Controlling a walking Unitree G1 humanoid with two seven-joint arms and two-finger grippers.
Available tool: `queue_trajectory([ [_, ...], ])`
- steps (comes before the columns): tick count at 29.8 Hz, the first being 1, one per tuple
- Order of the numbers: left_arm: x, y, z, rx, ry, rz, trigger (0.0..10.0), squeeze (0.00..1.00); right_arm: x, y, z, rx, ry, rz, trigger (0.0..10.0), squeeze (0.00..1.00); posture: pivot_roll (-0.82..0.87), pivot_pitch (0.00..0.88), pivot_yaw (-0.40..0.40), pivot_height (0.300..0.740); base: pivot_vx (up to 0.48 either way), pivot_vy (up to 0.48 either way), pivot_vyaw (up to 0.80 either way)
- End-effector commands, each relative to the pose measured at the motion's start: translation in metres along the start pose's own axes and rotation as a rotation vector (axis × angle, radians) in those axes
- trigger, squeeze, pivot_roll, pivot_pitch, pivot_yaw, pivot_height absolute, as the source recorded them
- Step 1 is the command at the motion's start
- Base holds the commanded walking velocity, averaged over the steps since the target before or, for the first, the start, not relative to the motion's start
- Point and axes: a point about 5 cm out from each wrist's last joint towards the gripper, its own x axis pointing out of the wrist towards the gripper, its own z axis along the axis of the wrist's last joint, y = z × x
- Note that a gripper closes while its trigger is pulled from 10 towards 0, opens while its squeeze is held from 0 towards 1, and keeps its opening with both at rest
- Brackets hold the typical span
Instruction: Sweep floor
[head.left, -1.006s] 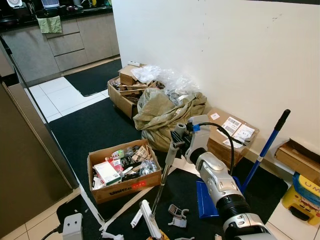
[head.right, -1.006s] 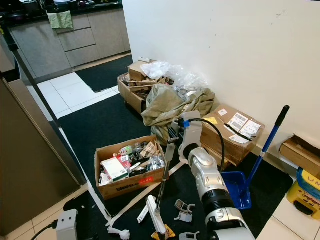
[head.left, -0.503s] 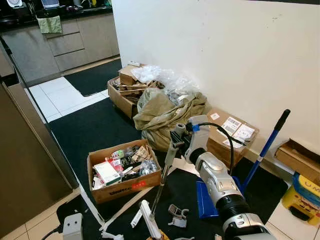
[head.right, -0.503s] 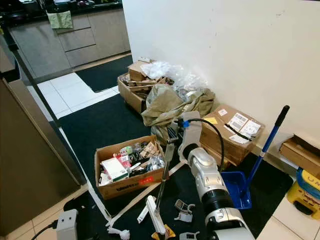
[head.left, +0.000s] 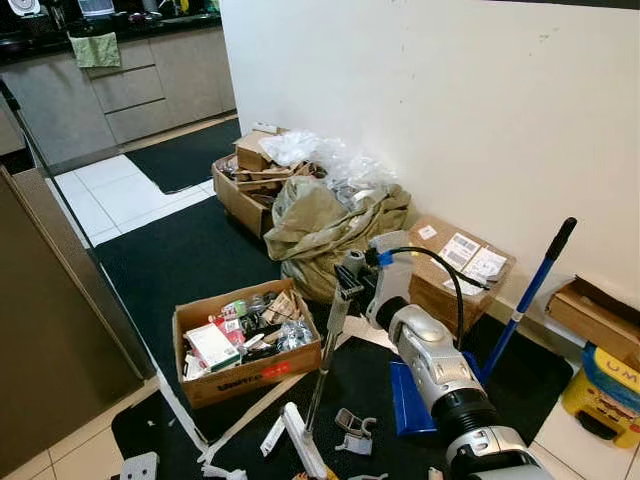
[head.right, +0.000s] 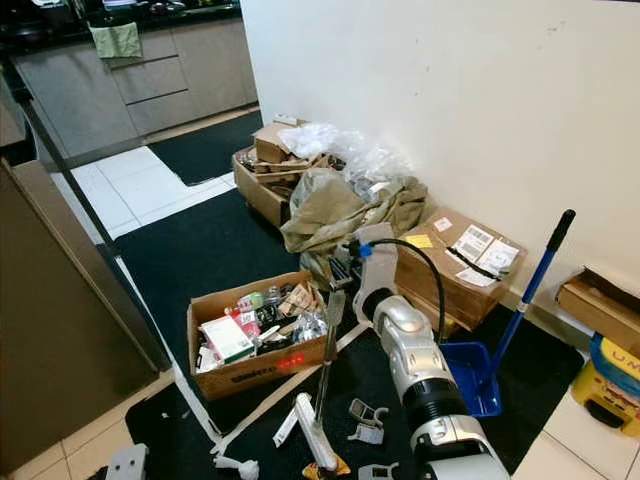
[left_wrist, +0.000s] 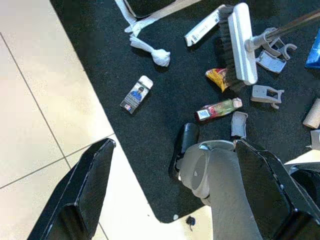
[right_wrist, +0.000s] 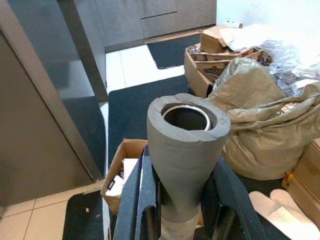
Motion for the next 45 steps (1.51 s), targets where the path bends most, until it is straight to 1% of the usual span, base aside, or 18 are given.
queue_trajectory([
  [1, -0.003, 0.012, 0.001, 0.005, -0.002, 0.025, 10.0, 0.0, 0.004, 0.003, 0.009, -0.009, -0.035, 0.021, 10.0, 0.0, -0.11, 0.0, 0.027, 0.74, 0.0, 0.0, 0.0],
  [4, -0.003, 0.015, 0.009, -0.006, -0.036, 0.018, 10.0, 0.0, 0.004, 0.002, 0.014, -0.016, -0.049, 0.024, 10.0, 0.0, -0.1, 0.0, 0.027, 0.74, 0.0, 0.0, 0.0],
  [6, -0.001, 0.015, 0.014, -0.009, -0.053, 0.013, 10.0, 0.0, 0.005, 0.002, 0.015, -0.019, -0.053, 0.027, 10.0, 0.0, -0.1, 0.0, 0.024, 0.74, 0.0, 0.0, 0.0],
  [8, 0.002, 0.009, 0.026, -0.014, -0.093, -0.011, 10.0, 0.0, 0.005, 0.003, 0.017, -0.038, -0.055, 0.038, 10.0, 0.0, -0.09, 0.0, 0.02, 0.74, 0.0, 0.0, 0.0],
  [9, 0.002, 0.009, 0.026, -0.014, -0.093, -0.011, 10.0, 0.0, 0.005, 0.003, 0.017, -0.038, -0.055, 0.038, 10.0, 0.0, -0.09, 0.0, 0.02, 0.74, 0.0, 0.0, 0.0],
  [10, 0.008, -0.003, 0.043, -0.013, -0.133, -0.037, 10.0, 0.0, 0.005, 0.003, 0.018, -0.079, -0.047, 0.056, 10.0, 0.0, -0.09, 0.0, 0.018, 0.74, 0.0, 0.0, 0.0],
  [12, 0.013, -0.015, 0.06, -0.007, -0.158, -0.053, 10.0, 0.0, 0.006, 0.004, 0.02, -0.119, -0.042, 0.071, 10.0, 0.0, -0.09, 0.0, 0.018, 0.74, 0.0, 0.0, 0.0],
  [16, 0.014, -0.018, 0.066, -0.004, -0.165, -0.058, 10.0, 0.0, 0.006, 0.005, 0.021, -0.133, -0.041, 0.076, 10.0, 0.0, -0.09, 0.0, 0.018, 0.74, 0.0, 0.0, 0.0],
  [17, 0.017, -0.027, 0.076, 0.0, -0.178, -0.07, 10.0, 0.0, 0.006, 0.004, 0.023, -0.147, -0.042, 0.081, 10.0, 0.0, -0.09, 0.0, 0.018, 0.74, 0.0, 0.0, 0.0],
  [18, 0.017, -0.027, 0.076, 0.0, -0.178, -0.07, 10.0, 0.0, 0.006, 0.004, 0.023, -0.147, -0.042, 0.081, 10.0, 0.0, -0.09, 0.0, 0.018, 0.74, 0.0, 0.0, 0.0],
  [19, 0.019, -0.035, 0.084, 0.005, -0.189, -0.081, 10.0, 0.0, 0.006, 0.004, 0.024, -0.156, -0.039, 0.09, 10.0, 0.0, -0.09, 0.0, 0.017, 0.74, 0.0, 0.0, 0.0],
  [20, 0.019, -0.035, 0.084, 0.005, -0.189, -0.081, 10.0, 0.0, 0.006, 0.004, 0.024, -0.156, -0.039, 0.09, 10.0, 0.0, -0.09, 0.0, 0.017, 0.74, 0.0, 0.0, 0.0],
  [21, 0.02, -0.041, 0.089, 0.008, -0.196, -0.091, 10.0, 0.0, 0.006, 0.003, 0.026, -0.16, -0.039, 0.095, 10.0, 0.0, -0.09, 0.0, 0.017, 0.74, 0.0, 0.0, -0.78],
  [25, 0.021, -0.043, 0.09, 0.009, -0.201, -0.101, 10.0, 0.0, 0.006, 0.002, 0.029, -0.161, -0.044, 0.097, 10.0, 0.0, -0.09, 0.0, 0.017, 0.74, 0.0, 0.0, -0.7],
  [31, 0.018, -0.033, 0.075, 0.009, -0.176, -0.087, 10.0, 0.0, 0.006, 0.004, 0.028, -0.178, -0.037, 0.129, 10.0, 0.0, -0.09, 0.0, 0.016, 0.74, 0.0, 0.0, 0.0],
  [34, 0.015, -0.024, 0.061, 0.007, -0.146, -0.068, 10.0, 0.0, 0.004, 0.014, 0.021, -0.207, -0.006, 0.207, 10.0, 0.0, -0.09, 0.0, 0.017, 0.74, 0.0, 0.0, 0.0],
  [41, 0.014, -0.021, 0.052, 0.008, -0.125, -0.063, 10.0, 0.0, 0.004, 0.013, 0.018, -0.219, 0.038, 0.231, 10.0, 0.0, -0.08, 0.0, 0.016, 0.74, 0.0, 0.0, 0.0],
  [45, 0.014, -0.021, 0.051, 0.01, -0.122, -0.063, 10.0, 0.0, 0.004, 0.013, 0.016, -0.231, 0.063, 0.244, 10.0, 0.0, -0.08, 0.0, 0.016, 0.74, 0.0, 0.0, 0.0],
])
